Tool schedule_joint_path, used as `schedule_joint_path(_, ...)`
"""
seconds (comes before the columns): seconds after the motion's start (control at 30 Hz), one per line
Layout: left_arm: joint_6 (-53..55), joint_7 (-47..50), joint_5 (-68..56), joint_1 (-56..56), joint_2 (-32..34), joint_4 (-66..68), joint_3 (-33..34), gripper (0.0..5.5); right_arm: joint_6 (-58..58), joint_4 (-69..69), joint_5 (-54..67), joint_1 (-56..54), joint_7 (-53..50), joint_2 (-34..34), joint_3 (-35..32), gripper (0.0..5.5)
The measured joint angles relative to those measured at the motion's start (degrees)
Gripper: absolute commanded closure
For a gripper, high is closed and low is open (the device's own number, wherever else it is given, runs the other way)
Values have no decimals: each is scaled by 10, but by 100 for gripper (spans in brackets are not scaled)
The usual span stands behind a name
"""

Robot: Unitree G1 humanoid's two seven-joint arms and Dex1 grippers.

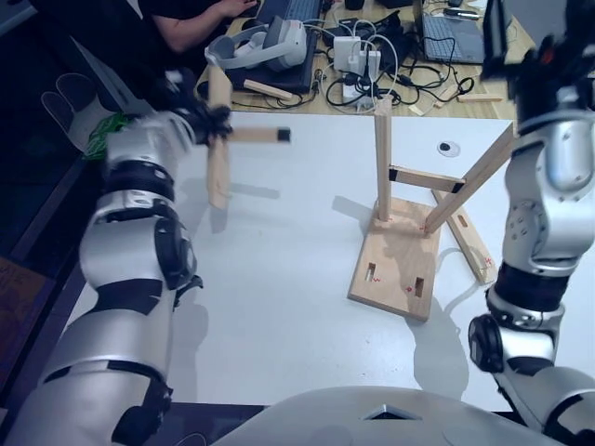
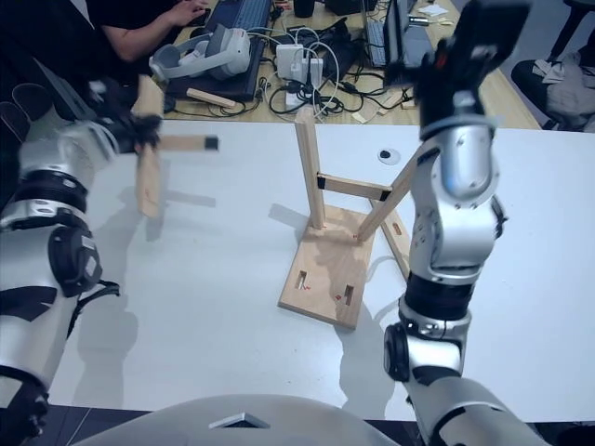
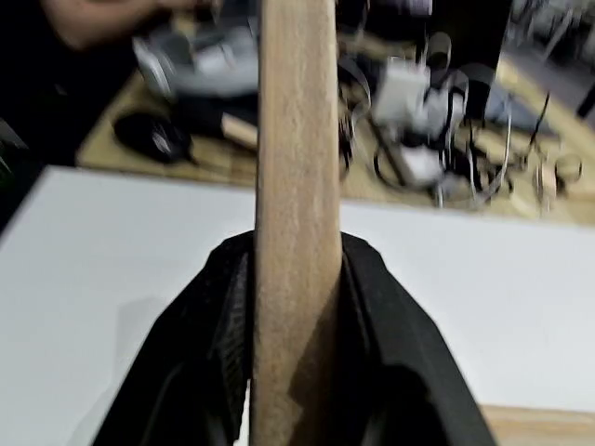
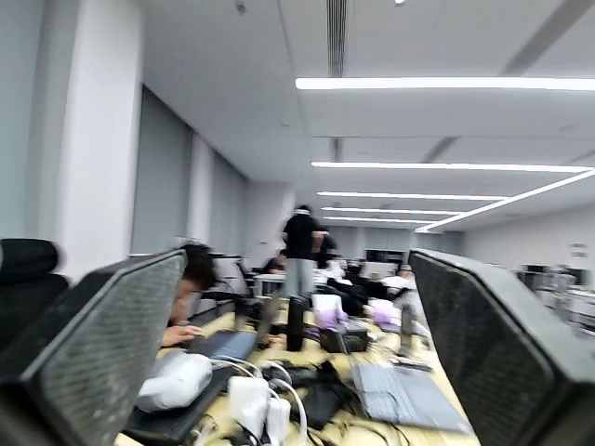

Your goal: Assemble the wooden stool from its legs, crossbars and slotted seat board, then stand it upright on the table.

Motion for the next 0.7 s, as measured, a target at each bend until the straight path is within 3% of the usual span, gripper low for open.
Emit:
schedule_joint_path(0.13, -36, 49, -111, 11, -53, -194, 88, 448, 223, -29, 157, -10, 118, -34, 56, 207)
schedule_joint_path(0.2, -22, 75, -160, 40, -101, -304, 101, 448, 315, -82, 237, 16, 187, -67, 107, 238)
schedule_joint_path(0.27, 14, 98, -196, 72, -141, -391, 97, 448, 359, -106, 278, 32, 214, -58, 164, 272)
schedule_joint_path(0.4, 79, 135, -244, 120, -187, -502, 76, 448, 351, -32, 257, 12, 208, 7, 243, 352)
schedule_joint_path(0.53, 119, 166, -277, 136, -209, -555, 66, 448, 237, 144, 144, -67, 206, 64, 315, 419)
schedule_joint_path(0.7, 145, 193, -302, 141, -214, -594, 57, 448, 102, 336, 70, -151, 168, 147, 286, 516)
